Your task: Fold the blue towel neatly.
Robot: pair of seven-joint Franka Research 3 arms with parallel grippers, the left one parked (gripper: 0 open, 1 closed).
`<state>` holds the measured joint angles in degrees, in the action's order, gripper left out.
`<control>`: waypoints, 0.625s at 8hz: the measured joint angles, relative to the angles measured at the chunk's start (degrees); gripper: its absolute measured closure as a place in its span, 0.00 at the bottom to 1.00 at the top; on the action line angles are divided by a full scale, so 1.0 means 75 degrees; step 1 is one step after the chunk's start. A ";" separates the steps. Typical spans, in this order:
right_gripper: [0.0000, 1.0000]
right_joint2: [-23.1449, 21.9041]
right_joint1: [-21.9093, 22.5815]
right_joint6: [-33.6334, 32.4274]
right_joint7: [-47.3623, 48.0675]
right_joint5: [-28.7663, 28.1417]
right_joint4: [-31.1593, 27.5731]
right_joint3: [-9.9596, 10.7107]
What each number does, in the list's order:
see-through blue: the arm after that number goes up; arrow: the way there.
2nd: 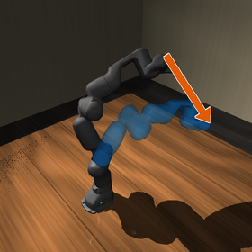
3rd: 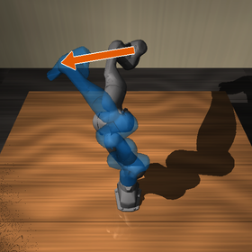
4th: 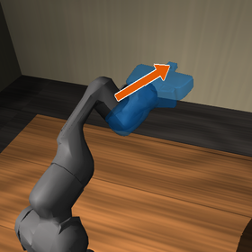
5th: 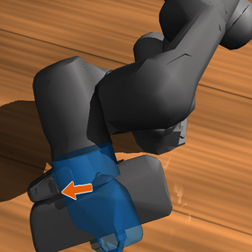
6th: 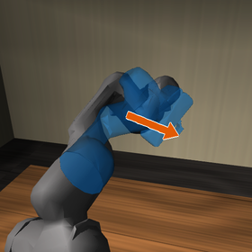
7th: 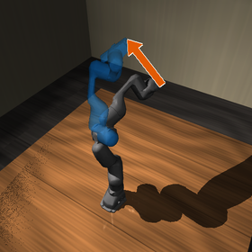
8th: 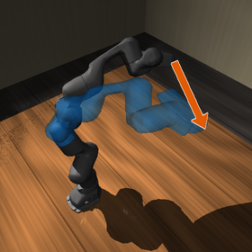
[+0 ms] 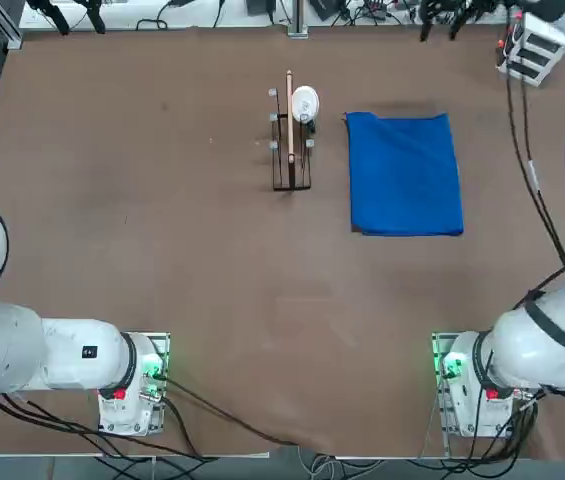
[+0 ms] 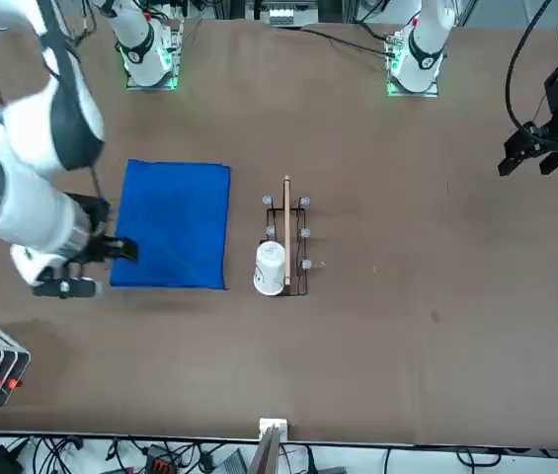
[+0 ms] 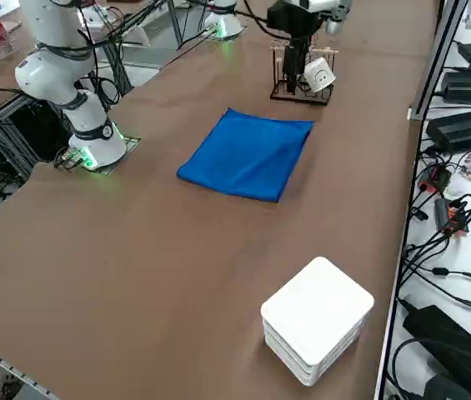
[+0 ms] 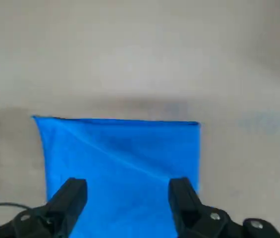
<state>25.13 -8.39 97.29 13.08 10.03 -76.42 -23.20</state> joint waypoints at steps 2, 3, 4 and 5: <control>0.00 -0.0574 -0.0233 -0.0218 -0.0282 -0.0001 -0.0106 -0.0001; 0.00 -0.0819 -0.0236 -0.0352 -0.0287 -0.0001 -0.0145 -0.0005; 0.00 -0.1019 -0.0219 -0.0416 -0.0287 -0.0002 -0.0193 0.0018; 0.00 -0.1182 -0.0090 -0.0462 -0.0316 -0.0006 -0.0234 0.0244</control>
<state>16.26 -9.06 93.82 10.71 9.99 -78.17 -21.37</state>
